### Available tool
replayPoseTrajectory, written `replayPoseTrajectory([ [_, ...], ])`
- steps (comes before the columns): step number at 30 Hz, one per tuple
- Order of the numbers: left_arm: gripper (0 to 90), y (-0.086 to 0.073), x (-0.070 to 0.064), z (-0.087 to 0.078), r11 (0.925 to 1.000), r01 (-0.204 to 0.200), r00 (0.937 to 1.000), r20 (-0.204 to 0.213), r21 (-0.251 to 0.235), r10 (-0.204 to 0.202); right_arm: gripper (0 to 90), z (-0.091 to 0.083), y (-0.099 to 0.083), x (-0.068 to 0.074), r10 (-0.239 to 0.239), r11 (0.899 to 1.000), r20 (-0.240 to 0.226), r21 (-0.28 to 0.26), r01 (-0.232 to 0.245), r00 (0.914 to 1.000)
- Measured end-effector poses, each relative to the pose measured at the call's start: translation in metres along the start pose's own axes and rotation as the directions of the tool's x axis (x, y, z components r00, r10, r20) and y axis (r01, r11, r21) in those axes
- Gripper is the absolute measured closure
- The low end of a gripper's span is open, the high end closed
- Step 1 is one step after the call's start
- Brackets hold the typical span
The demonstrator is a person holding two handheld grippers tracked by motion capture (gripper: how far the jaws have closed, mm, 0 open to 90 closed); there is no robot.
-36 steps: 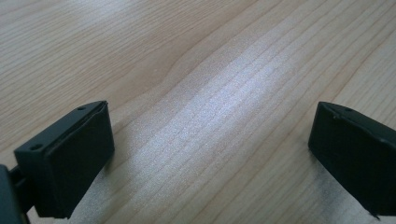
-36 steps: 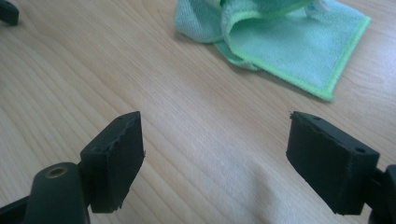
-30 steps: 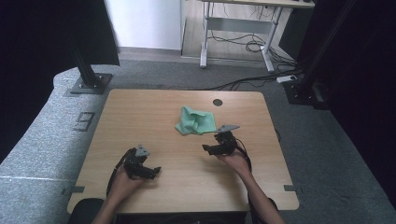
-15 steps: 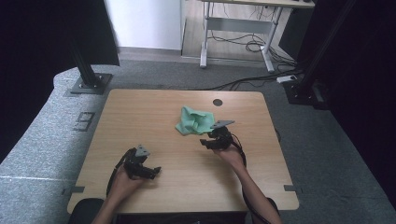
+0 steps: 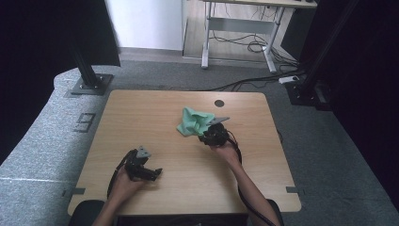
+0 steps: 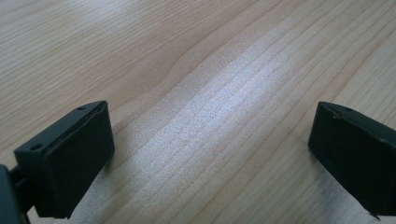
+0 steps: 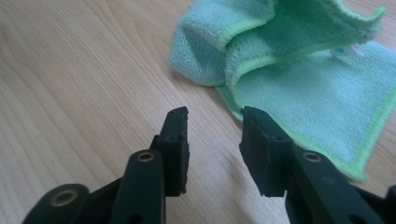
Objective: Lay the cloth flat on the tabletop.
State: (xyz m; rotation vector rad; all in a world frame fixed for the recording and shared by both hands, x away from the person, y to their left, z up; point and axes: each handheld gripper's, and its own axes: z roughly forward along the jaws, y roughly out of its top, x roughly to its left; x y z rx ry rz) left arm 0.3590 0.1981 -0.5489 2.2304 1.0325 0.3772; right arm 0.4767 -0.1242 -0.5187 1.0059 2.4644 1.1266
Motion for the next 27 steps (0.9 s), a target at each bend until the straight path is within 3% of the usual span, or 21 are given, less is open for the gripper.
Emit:
replayPoseTrajectory([
  [20, 0.0, 0.0, 0.0, 0.0, 1.0, -0.002, 1.0, 0.0, 0.001, 0.002, 68.4, 0.034, 0.011, -0.009, 0.007, 1.0, 0.027, 0.027, -0.008, 0.9996],
  [26, 0.0, 0.0, 0.0, 0.0, 1.0, -0.002, 1.0, 0.0, 0.001, 0.002, 81.1, 0.04, 0.011, -0.012, 0.013, 0.999, 0.033, 0.034, -0.014, 0.9994],
  [27, 0.0, 0.0, 0.0, 0.0, 1.0, -0.002, 1.0, 0.0, 0.001, 0.002, 86.6, 0.041, 0.01, -0.012, 0.018, 0.999, 0.031, 0.04, -0.02, 0.9993],
])
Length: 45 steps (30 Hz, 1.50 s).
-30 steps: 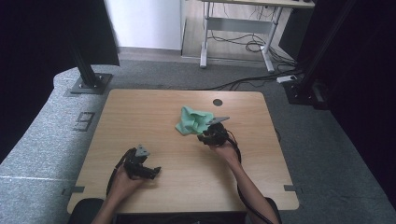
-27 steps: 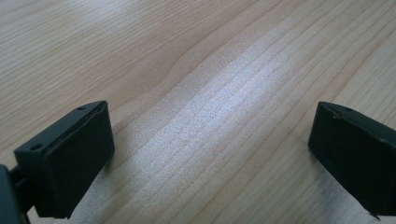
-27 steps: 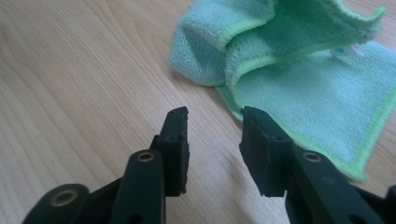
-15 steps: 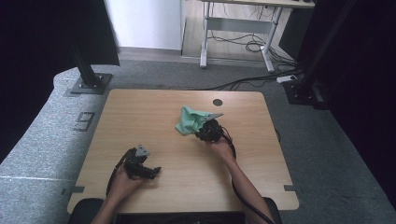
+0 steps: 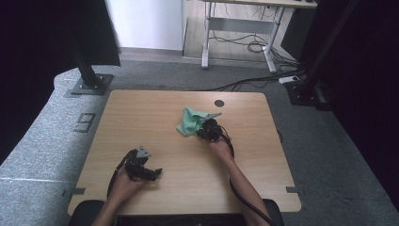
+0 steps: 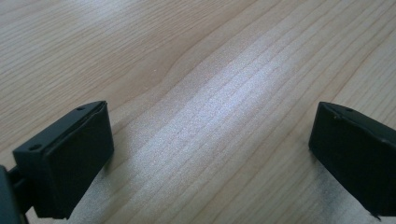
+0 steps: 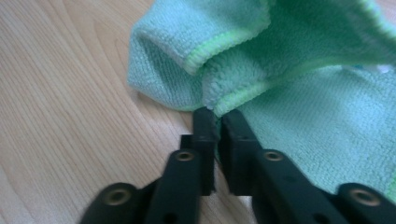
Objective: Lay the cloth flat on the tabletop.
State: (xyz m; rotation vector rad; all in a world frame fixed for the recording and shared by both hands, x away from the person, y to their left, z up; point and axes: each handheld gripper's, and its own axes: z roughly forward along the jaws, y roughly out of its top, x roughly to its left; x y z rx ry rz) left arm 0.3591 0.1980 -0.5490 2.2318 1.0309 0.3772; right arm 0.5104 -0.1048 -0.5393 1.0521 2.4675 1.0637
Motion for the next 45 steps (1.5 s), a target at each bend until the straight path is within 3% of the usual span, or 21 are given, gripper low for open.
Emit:
replayPoseTrajectory([
  [22, 0.0, 0.001, 0.0, 0.0, 1.0, -0.002, 1.0, -0.001, -0.002, 0.002, 87.4, -0.02, -0.018, 0.013, -0.02, 1.0, -0.056, 0.006, 0.02, 0.9982],
  [29, 14.6, 0.005, -0.006, -0.002, 0.9999, -0.016, 0.9998, 0.008, 0.0, 0.016, 87.4, -0.027, -0.025, 0.022, -0.026, 1.0, -0.078, 0.007, 0.026, 0.9966],
  [41, 20.9, 0.015, -0.012, 0.0, 0.9985, -0.054, 0.9985, 0.001, -0.005, 0.054, 87.3, -0.036, -0.034, 0.046, -0.079, 0.997, -0.115, 0.013, 0.081, 0.9902],
  [45, 23.8, 0.025, -0.016, 0.001, 0.9962, -0.076, 0.9971, 0.008, -0.042, 0.076, 87.3, -0.039, -0.037, 0.053, -0.085, 0.996, -0.125, 0.014, 0.087, 0.9886],
])
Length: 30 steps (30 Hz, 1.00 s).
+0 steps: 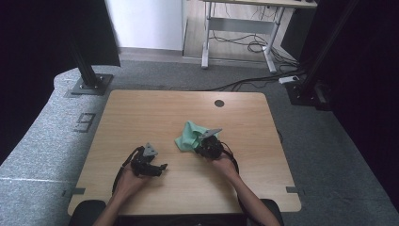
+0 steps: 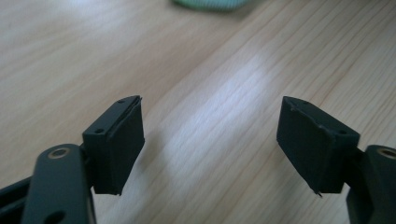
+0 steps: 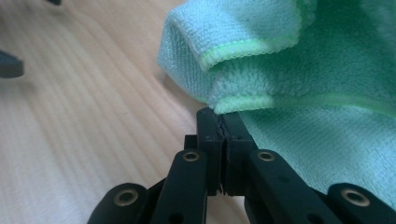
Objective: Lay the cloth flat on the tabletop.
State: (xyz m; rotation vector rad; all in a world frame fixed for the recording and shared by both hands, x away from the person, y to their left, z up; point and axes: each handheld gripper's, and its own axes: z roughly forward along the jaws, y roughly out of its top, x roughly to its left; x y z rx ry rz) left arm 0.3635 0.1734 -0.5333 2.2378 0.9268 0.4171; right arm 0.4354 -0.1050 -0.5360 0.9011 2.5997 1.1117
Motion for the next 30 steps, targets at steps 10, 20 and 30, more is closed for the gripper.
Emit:
replayPoseTrajectory([
  [10, 31.3, 0.028, -0.005, 0.014, 0.9979, -0.019, 0.9986, 0.049, -0.063, 0.022, 87.2, -0.004, -0.007, 0.01, -0.005, 1.0, -0.015, 0.001, 0.005, 0.9999],
  [20, 39.2, 0.051, -0.021, 0.036, 0.9952, -0.066, 0.9941, 0.081, -0.072, 0.072, 87.1, -0.012, -0.015, 0.015, 0.003, 1.0, -0.027, -0.009, -0.003, 0.9996],
  [30, 73.3, 0.06, -0.024, 0.05, 0.9973, -0.049, 0.9954, 0.079, -0.055, 0.053, 87.1, -0.02, -0.017, 0.019, -0.006, 1.0, -0.03, -0.019, 0.005, 0.9995],
])
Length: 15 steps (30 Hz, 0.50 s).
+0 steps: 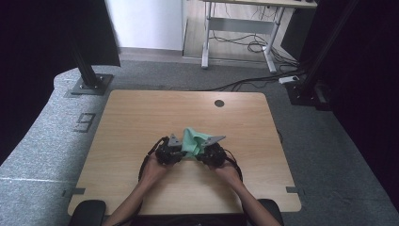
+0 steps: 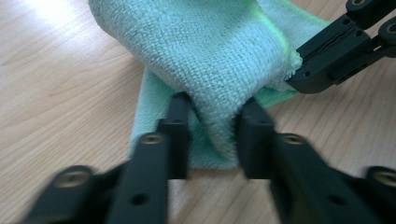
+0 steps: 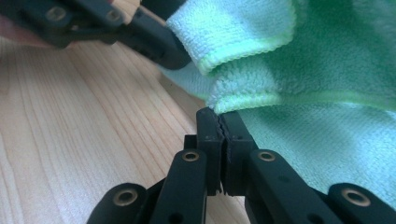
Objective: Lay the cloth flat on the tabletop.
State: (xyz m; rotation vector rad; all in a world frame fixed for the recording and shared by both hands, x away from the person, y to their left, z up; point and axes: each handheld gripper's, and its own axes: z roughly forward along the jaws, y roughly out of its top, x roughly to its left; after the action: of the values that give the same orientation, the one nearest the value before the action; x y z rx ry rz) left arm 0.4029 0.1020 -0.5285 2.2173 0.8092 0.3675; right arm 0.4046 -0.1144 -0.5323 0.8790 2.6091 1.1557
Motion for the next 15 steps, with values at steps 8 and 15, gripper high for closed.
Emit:
replayPoseTrajectory([
  [8, 80.4, 0.009, 0.011, -0.028, 0.997, 0.039, 0.9992, 0.002, -0.066, -0.039, 87.1, -0.027, 0.008, -0.008, 0.001, 0.999, 0.037, -0.045, 0.001, 0.9993],
  [15, 80.3, 0.017, 0.022, -0.052, 0.9912, 0.067, 0.9978, 0.008, -0.115, -0.066, 87.1, -0.051, 0.018, -0.019, 0.009, 0.995, 0.078, -0.096, -0.001, 0.9969],
])
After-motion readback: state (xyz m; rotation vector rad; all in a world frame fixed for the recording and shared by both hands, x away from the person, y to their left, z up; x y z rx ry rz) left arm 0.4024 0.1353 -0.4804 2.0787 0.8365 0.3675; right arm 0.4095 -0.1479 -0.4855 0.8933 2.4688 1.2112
